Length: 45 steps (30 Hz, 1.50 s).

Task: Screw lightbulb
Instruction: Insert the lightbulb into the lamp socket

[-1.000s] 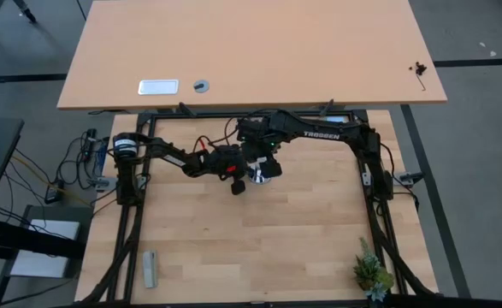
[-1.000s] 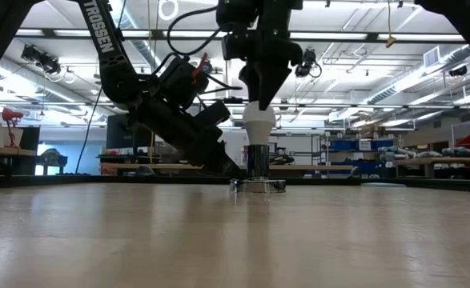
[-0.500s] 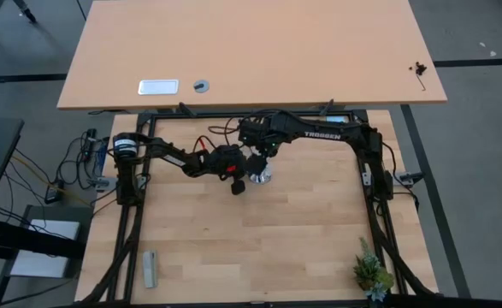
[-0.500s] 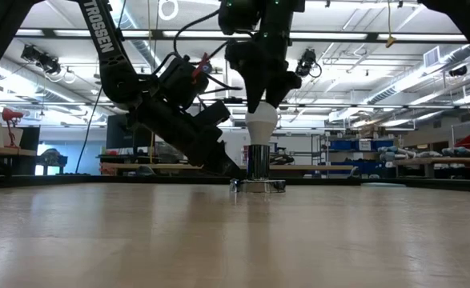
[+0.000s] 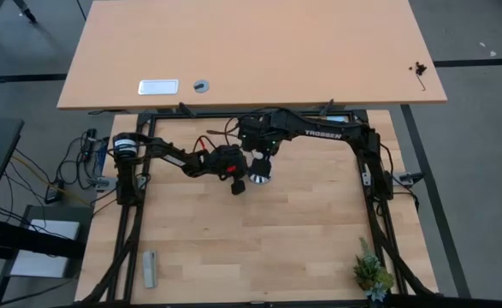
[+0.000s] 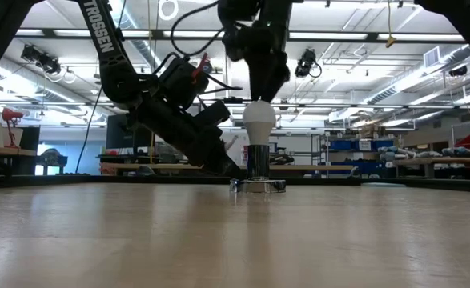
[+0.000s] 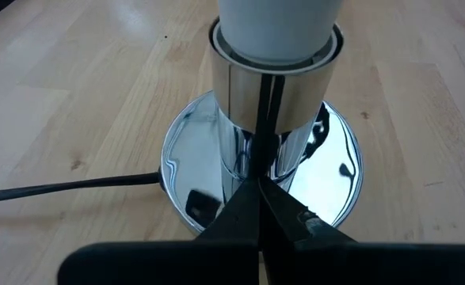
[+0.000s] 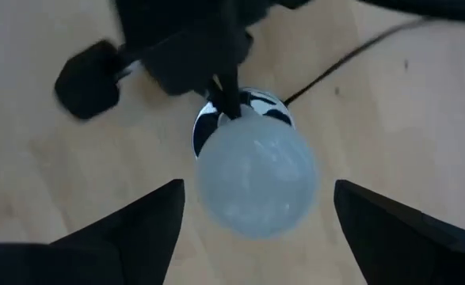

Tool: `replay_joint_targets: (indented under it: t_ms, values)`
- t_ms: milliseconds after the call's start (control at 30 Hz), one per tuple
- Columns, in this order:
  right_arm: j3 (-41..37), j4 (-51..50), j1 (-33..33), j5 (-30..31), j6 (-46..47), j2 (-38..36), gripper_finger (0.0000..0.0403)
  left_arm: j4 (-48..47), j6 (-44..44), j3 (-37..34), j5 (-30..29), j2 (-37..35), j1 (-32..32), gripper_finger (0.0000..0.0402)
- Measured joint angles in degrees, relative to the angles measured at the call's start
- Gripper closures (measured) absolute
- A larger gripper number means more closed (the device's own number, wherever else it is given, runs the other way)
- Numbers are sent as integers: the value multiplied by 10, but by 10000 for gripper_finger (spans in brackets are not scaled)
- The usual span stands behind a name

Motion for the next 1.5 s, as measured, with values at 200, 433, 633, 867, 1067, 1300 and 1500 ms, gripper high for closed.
replay_joint_targets:
  t_ms: [200,433,633,867,1067,1300,1500]
  values:
    - [7,-5,8,2,-223,0,77,0,0,0,0,0,0,401]
    - [-35,17,1,5,-285,-2,86,0,0,0,0,0,0,401]
    - [-64,46,-5,-3,-187,-3,101,0,0,0,0,0,0,401]
    - [-72,43,-4,-3,108,-5,110,0,-1,0,0,0,0,401]
    - [-64,33,6,-5,111,-2,91,0,-1,0,0,0,0,401]
    - [-15,-6,5,0,59,0,74,0,-1,0,0,0,0,401]
    - [-2,-3,2,7,-137,-1,72,0,-1,0,0,0,0,401]
